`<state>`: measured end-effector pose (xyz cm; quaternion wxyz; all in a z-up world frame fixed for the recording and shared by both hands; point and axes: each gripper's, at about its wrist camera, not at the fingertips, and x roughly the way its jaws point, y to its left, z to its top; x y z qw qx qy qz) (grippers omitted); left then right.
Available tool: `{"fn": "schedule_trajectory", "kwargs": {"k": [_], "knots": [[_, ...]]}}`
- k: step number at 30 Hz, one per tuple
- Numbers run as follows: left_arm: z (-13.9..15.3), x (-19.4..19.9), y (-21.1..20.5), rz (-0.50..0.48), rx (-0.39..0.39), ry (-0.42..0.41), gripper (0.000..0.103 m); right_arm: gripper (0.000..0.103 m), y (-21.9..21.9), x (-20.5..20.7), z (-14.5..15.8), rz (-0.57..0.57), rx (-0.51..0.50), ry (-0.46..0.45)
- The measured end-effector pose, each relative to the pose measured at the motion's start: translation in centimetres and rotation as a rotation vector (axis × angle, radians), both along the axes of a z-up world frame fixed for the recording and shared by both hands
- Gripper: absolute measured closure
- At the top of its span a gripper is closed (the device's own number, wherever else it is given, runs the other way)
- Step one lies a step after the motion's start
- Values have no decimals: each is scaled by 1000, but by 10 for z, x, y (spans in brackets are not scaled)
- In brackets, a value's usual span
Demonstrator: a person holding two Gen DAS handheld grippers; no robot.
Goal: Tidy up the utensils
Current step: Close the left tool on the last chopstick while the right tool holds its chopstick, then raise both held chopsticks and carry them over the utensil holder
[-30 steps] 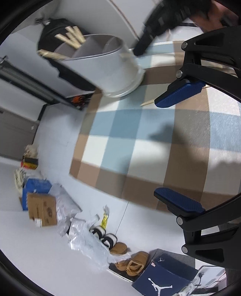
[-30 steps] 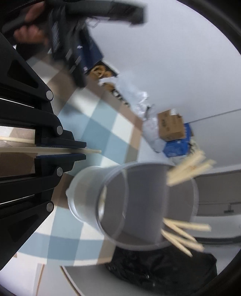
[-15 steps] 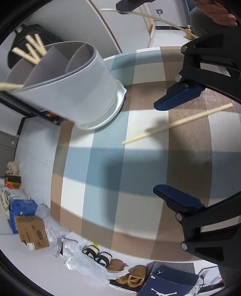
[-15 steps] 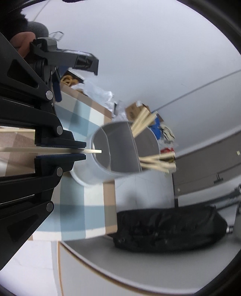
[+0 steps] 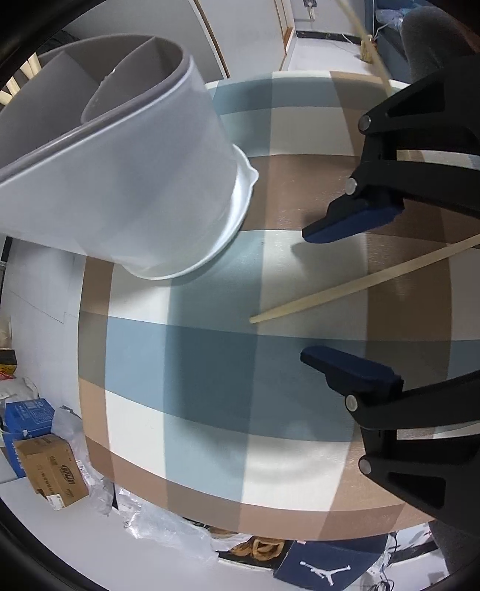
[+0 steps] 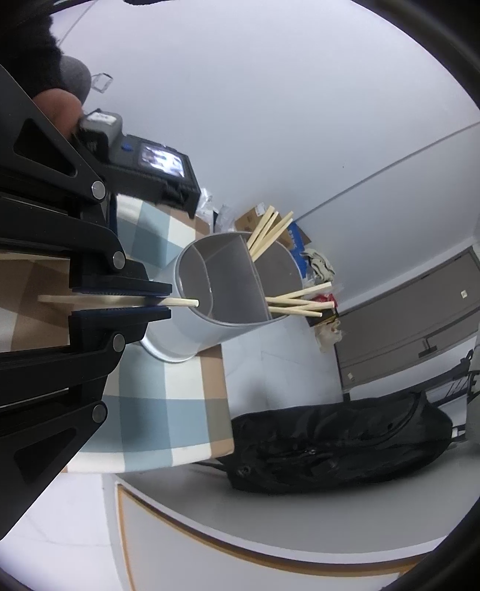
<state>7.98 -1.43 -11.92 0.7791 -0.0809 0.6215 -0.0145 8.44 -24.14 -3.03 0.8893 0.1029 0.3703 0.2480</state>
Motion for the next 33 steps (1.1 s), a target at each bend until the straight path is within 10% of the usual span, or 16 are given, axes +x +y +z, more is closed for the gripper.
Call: {"fn": "schedule_trajectory", "kwargs": {"k": [8,33], "knots": [[-3,6,6,31,59,38,99,98,-13,2,3,-18,46,6],[101,-50,2,59,-6,-460,101,99,-18,-12,16,-32,46,-32]]}}
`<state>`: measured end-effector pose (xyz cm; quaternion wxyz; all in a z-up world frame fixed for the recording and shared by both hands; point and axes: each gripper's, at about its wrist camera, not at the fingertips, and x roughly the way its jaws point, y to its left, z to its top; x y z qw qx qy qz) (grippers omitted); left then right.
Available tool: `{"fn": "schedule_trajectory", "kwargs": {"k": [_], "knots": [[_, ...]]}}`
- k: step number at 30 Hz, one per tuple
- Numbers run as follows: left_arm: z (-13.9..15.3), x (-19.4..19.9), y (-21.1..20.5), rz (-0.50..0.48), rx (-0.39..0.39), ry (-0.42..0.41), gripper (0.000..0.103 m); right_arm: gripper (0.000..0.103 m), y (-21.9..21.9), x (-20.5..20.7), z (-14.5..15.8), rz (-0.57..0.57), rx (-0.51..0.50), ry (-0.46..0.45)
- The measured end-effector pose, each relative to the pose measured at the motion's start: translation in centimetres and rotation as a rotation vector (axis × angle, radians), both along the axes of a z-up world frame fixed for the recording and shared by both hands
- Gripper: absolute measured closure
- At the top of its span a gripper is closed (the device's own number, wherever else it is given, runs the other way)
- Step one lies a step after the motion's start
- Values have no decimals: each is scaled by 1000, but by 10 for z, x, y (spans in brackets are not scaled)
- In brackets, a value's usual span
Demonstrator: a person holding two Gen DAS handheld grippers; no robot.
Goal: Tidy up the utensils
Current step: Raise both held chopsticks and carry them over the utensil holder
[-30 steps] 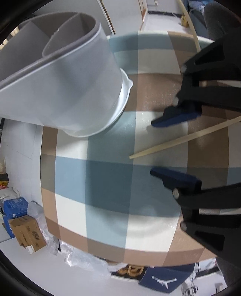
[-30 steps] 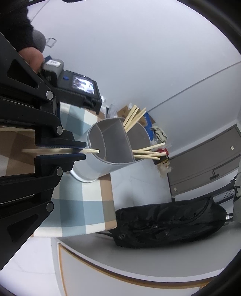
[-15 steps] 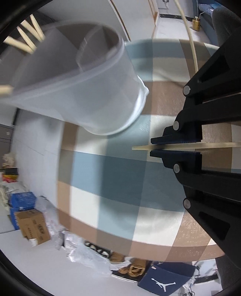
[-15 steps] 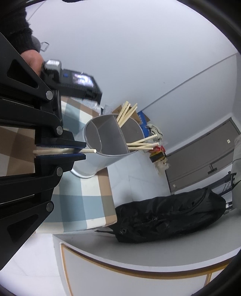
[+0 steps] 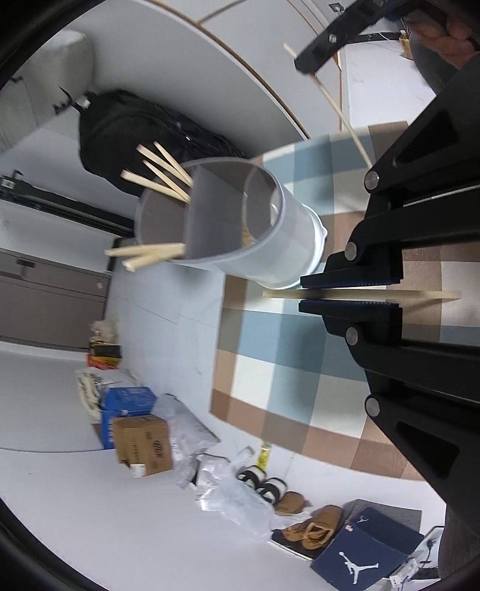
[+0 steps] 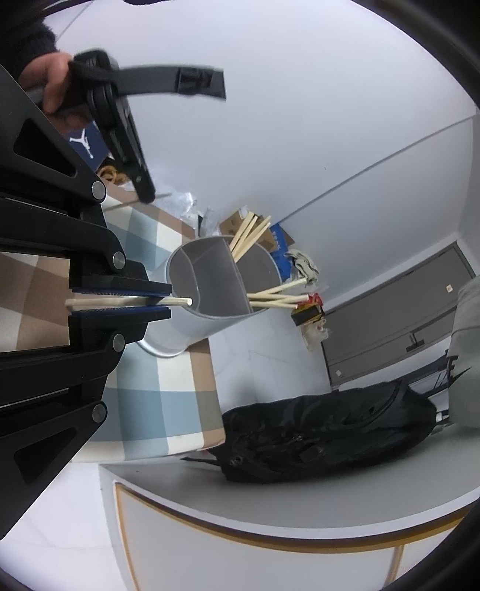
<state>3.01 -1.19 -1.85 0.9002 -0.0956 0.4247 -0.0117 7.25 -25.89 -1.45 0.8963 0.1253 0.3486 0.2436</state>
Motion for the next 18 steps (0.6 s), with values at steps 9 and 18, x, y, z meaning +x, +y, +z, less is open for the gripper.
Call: {"fn": "schedule_trajectory", "kwargs": {"k": [9,18], "knots": [[28,-8,0,-55,7,-93,102,99,7,-4,21,14,-8,-45],[73,-6,-8,-122,11,-138,102,99,16,4,60,33,-25,-110]]}}
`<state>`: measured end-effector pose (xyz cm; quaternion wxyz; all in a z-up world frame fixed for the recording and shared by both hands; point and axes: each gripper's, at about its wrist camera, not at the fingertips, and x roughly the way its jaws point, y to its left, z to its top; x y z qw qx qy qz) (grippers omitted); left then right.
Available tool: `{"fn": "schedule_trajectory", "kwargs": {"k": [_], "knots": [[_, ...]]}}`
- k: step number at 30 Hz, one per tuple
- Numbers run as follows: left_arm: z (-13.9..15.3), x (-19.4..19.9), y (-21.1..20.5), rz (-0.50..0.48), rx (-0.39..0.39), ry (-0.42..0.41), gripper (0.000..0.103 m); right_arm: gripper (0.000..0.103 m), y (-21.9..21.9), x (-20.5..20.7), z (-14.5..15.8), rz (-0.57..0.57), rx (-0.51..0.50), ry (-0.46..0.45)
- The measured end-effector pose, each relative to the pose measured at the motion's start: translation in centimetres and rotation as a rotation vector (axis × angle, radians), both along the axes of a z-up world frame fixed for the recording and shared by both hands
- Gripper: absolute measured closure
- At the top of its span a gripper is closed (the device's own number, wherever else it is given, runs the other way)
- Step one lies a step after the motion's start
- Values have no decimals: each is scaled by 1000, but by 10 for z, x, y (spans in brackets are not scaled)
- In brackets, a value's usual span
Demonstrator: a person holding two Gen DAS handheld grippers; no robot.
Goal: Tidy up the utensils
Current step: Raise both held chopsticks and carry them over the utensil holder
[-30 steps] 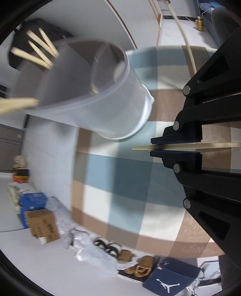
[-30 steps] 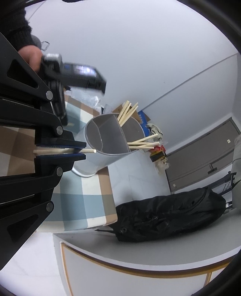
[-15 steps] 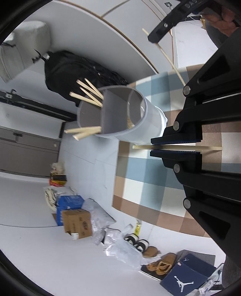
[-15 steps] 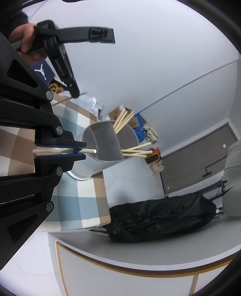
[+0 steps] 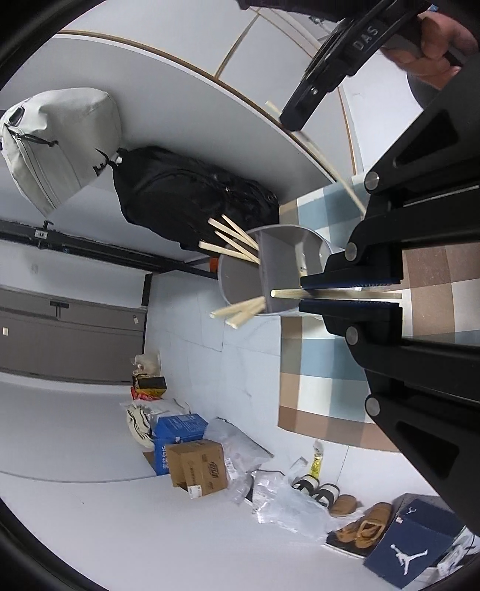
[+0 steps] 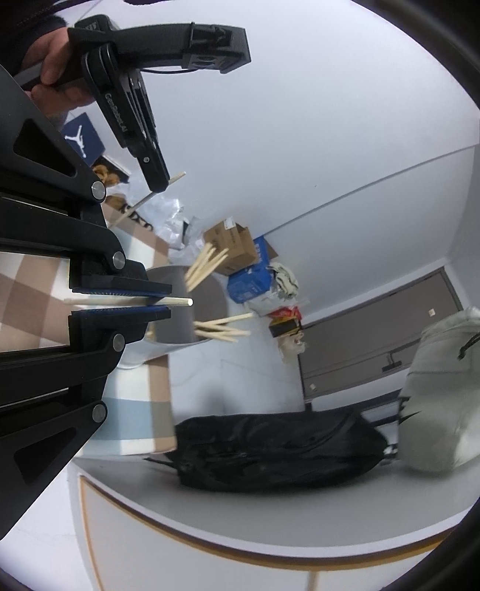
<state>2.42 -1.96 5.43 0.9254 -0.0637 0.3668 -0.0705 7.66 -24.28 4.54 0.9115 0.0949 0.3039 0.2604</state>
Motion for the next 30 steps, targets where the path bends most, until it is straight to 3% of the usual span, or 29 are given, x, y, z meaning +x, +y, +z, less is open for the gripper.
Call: {"fn": "schedule_trajectory", "kwargs": {"k": [16,30], "knots": [[77,42,1,-74,-33,-92,102,99,19,59,69,11,23,-66],[76,94,-10,-116,14,-106,102,99,40,105,86,7,-36,-110]]}}
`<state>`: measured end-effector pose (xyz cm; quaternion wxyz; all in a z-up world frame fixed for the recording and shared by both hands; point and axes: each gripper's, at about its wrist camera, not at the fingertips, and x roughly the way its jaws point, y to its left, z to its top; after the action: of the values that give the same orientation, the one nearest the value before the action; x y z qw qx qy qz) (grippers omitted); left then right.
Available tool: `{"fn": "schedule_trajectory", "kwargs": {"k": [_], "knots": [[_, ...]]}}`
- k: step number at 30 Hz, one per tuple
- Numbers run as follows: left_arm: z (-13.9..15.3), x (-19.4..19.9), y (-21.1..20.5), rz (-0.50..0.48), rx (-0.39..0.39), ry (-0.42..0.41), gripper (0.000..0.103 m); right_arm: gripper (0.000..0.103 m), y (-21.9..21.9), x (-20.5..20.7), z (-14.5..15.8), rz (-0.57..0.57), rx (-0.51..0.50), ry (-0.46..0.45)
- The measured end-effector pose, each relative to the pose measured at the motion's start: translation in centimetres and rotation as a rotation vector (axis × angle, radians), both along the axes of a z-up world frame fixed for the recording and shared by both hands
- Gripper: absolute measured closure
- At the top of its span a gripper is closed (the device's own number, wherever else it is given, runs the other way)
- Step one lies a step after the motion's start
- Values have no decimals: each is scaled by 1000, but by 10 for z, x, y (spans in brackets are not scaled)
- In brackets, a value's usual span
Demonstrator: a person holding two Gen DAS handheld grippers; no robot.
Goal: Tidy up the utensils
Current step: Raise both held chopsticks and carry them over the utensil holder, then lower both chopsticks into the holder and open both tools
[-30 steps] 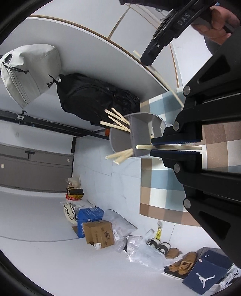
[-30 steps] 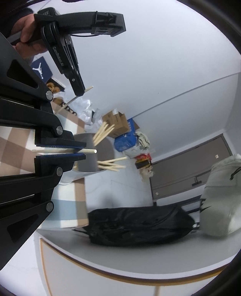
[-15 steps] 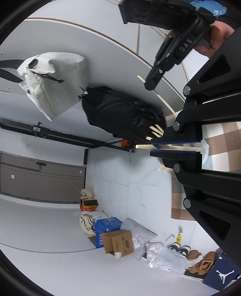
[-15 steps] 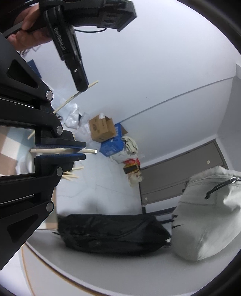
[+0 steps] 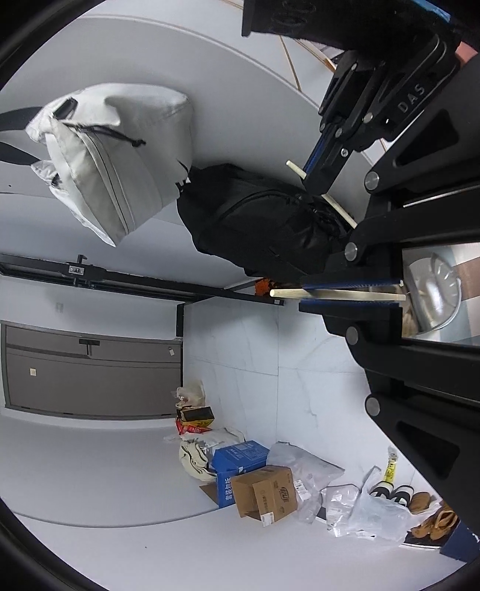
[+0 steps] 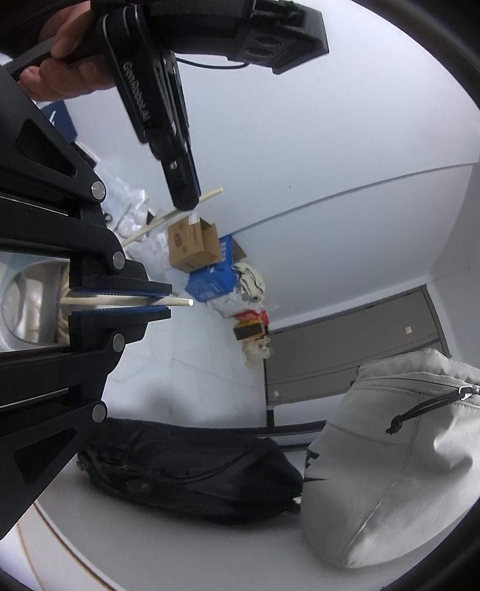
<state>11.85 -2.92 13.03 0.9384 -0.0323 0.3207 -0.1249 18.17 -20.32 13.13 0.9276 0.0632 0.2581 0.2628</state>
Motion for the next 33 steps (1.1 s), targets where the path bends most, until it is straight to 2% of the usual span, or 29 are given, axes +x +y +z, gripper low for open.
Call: {"fn": "schedule_trajectory", "kwargs": {"k": [20,27,30,33], "knots": [[-39,38,-1,-19,2,81,102,99,4,34,-38,20,-28,60],[-54,42,-3,-75,-8,116,102,99,13,36,-57,45,-58,89],[-64,41,-1,-97,-11,113,102,99,13,36,-68,53,-52,116],[-78,41,1,-107,-26,144,102,99,14,35,-77,62,-53,133]]}}
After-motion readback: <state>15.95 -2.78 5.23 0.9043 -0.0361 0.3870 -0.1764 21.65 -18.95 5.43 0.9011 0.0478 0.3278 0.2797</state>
